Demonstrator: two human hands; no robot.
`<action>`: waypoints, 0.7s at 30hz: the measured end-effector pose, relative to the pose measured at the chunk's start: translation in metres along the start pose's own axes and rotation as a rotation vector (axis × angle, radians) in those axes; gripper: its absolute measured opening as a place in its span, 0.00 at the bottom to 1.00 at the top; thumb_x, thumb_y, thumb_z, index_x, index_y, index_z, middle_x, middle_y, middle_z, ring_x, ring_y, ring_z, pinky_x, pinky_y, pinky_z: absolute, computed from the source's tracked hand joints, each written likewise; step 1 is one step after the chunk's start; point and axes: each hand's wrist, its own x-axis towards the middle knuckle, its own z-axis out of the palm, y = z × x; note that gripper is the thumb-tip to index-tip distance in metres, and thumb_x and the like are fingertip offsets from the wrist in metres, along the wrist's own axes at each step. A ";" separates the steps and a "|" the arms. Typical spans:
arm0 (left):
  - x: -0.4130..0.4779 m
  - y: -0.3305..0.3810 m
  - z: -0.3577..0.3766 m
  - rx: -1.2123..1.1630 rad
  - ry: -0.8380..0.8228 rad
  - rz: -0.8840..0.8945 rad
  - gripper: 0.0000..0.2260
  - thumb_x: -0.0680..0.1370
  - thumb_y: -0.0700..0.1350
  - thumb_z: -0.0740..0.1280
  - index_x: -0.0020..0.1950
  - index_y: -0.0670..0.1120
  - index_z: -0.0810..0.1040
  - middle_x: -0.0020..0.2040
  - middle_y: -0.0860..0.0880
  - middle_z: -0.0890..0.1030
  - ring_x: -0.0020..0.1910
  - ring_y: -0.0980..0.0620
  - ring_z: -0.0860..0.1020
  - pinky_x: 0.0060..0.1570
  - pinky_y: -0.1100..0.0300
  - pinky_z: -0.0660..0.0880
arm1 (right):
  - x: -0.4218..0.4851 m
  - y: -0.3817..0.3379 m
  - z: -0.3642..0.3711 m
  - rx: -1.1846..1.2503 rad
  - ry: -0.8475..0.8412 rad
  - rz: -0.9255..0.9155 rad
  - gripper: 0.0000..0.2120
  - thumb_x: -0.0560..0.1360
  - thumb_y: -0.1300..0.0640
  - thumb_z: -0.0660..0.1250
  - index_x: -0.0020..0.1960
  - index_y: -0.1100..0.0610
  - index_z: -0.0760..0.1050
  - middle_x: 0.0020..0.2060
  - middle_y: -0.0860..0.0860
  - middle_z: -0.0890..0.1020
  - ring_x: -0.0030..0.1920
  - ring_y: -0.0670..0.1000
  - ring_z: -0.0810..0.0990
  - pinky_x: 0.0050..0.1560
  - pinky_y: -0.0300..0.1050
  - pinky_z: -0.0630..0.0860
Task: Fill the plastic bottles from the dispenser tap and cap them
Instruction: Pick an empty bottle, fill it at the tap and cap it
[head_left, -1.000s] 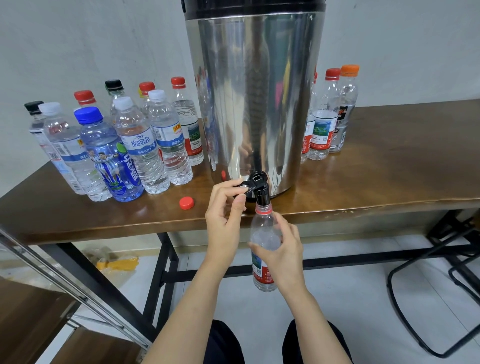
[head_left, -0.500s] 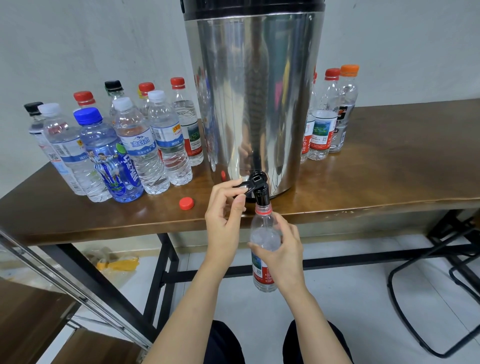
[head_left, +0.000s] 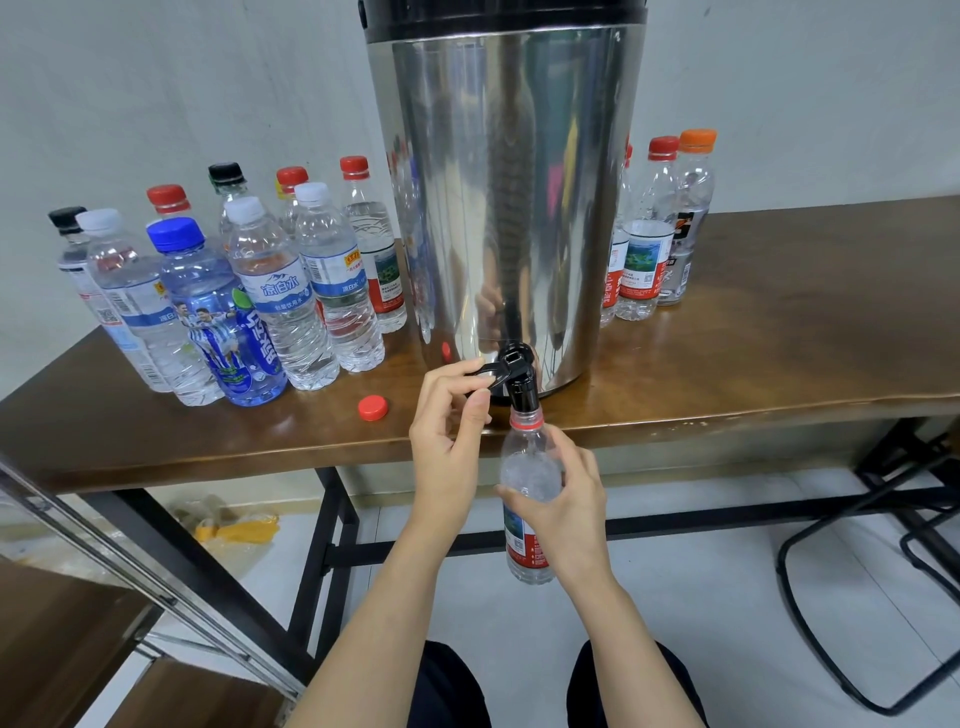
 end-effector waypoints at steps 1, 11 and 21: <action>0.000 0.000 0.000 -0.001 0.000 -0.001 0.05 0.80 0.46 0.64 0.52 0.51 0.79 0.58 0.60 0.77 0.52 0.53 0.77 0.45 0.61 0.75 | 0.000 0.000 0.000 0.003 -0.001 0.002 0.38 0.66 0.57 0.80 0.71 0.45 0.68 0.59 0.46 0.71 0.59 0.44 0.70 0.56 0.39 0.69; 0.000 -0.001 -0.002 0.033 -0.008 -0.007 0.06 0.81 0.47 0.64 0.52 0.54 0.80 0.59 0.60 0.77 0.53 0.48 0.78 0.50 0.55 0.77 | 0.001 0.001 0.000 -0.007 0.003 0.001 0.39 0.66 0.57 0.80 0.72 0.46 0.67 0.59 0.47 0.71 0.60 0.44 0.70 0.58 0.41 0.71; 0.014 0.009 -0.024 0.285 -0.190 0.113 0.05 0.77 0.39 0.71 0.52 0.46 0.81 0.56 0.52 0.80 0.58 0.59 0.77 0.58 0.67 0.71 | 0.001 0.002 -0.002 0.054 -0.017 -0.001 0.38 0.65 0.58 0.81 0.70 0.44 0.69 0.57 0.46 0.71 0.54 0.40 0.73 0.55 0.34 0.70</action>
